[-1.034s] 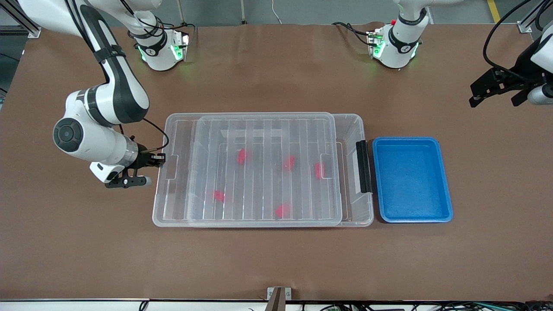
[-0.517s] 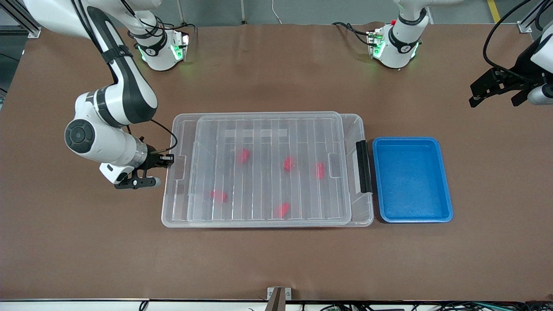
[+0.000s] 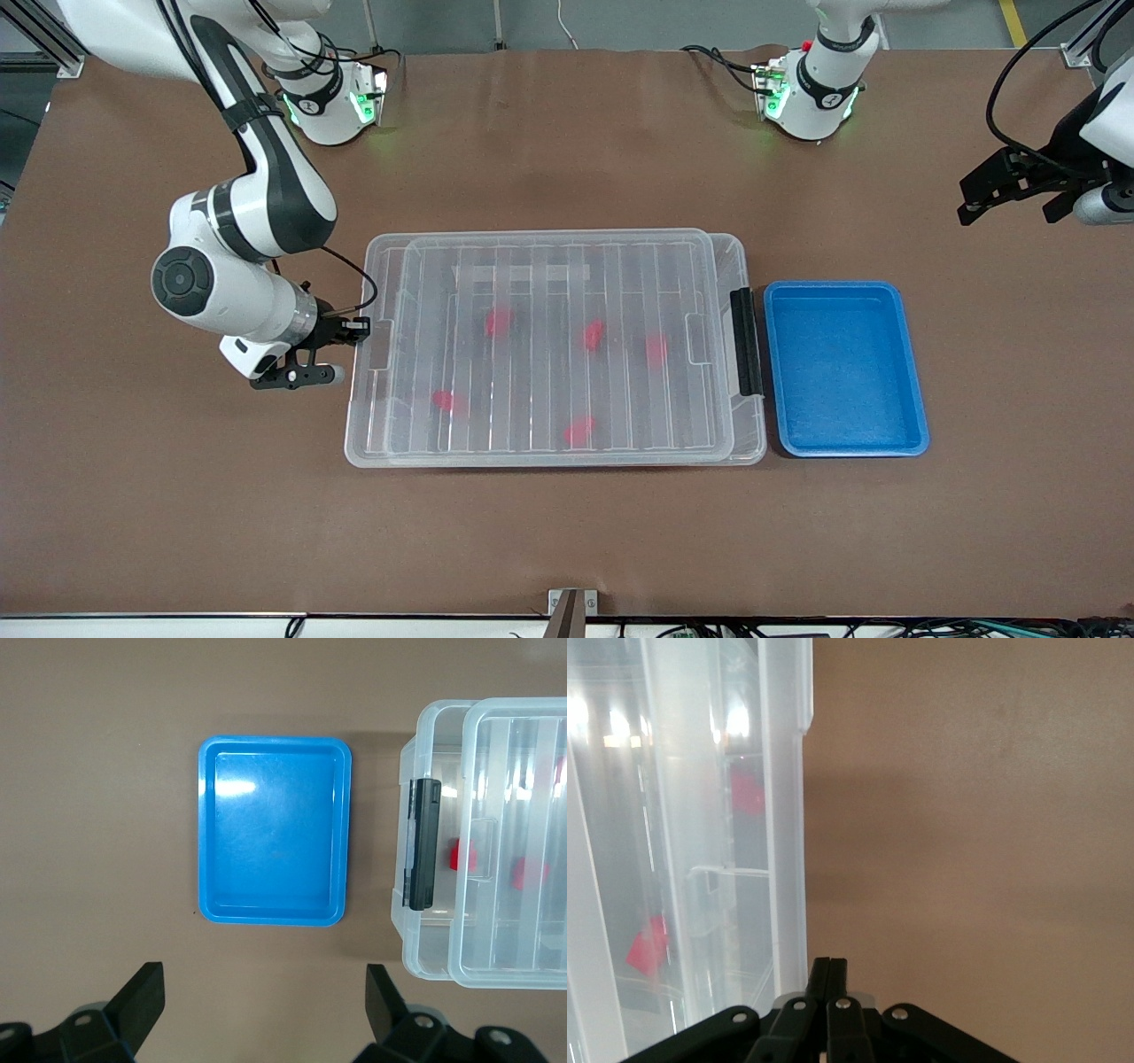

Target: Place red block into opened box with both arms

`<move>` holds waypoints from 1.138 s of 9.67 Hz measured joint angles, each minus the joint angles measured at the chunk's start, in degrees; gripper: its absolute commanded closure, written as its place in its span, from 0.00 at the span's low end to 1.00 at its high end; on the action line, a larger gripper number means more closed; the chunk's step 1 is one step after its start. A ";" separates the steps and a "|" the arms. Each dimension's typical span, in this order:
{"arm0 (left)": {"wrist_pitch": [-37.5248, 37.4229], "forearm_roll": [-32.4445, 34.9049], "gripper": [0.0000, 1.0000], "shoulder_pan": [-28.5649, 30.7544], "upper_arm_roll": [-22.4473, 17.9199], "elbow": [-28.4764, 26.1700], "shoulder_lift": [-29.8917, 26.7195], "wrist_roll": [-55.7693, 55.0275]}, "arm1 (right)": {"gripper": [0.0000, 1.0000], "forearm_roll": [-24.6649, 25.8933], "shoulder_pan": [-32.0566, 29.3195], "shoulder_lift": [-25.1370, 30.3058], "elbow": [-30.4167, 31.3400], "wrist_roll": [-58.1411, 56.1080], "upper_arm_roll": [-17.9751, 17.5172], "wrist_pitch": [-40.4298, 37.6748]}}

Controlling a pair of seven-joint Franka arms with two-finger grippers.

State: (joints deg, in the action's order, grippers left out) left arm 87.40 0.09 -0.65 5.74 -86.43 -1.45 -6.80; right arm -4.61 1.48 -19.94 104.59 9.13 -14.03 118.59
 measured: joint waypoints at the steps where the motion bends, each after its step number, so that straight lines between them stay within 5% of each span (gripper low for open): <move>1: 0.02 0.00 0.00 0.00 0.00 0.00 0.00 0.01 | 1.00 0.00 0.00 -0.07 -0.10 0.01 0.00 -0.03; 6: 0.02 0.00 0.00 0.01 -0.01 0.02 0.00 0.05 | 1.00 0.00 0.22 -0.24 -0.24 0.06 -0.01 -0.03; 7: 0.01 0.00 0.00 0.02 -0.01 0.01 0.02 0.05 | 0.88 0.00 0.28 -0.28 -0.31 0.06 -0.01 -0.03; 8: 0.01 0.00 0.00 0.02 -0.01 0.01 0.03 0.05 | 0.30 0.00 0.30 -0.32 -0.43 0.06 -0.01 -0.03; 9: 0.02 0.00 0.00 0.04 -0.01 0.01 0.03 0.05 | 0.00 0.05 0.25 -0.34 -0.62 0.06 0.22 -0.37; 11: 0.02 0.00 0.00 0.06 -0.02 0.03 0.03 0.05 | 0.00 0.61 -1.13 -0.08 -1.81 0.18 0.96 -2.91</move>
State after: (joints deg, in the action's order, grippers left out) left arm 87.41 0.09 -0.59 5.71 -86.41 -1.42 -6.75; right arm -4.00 0.35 -20.02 102.78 9.30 -13.07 115.67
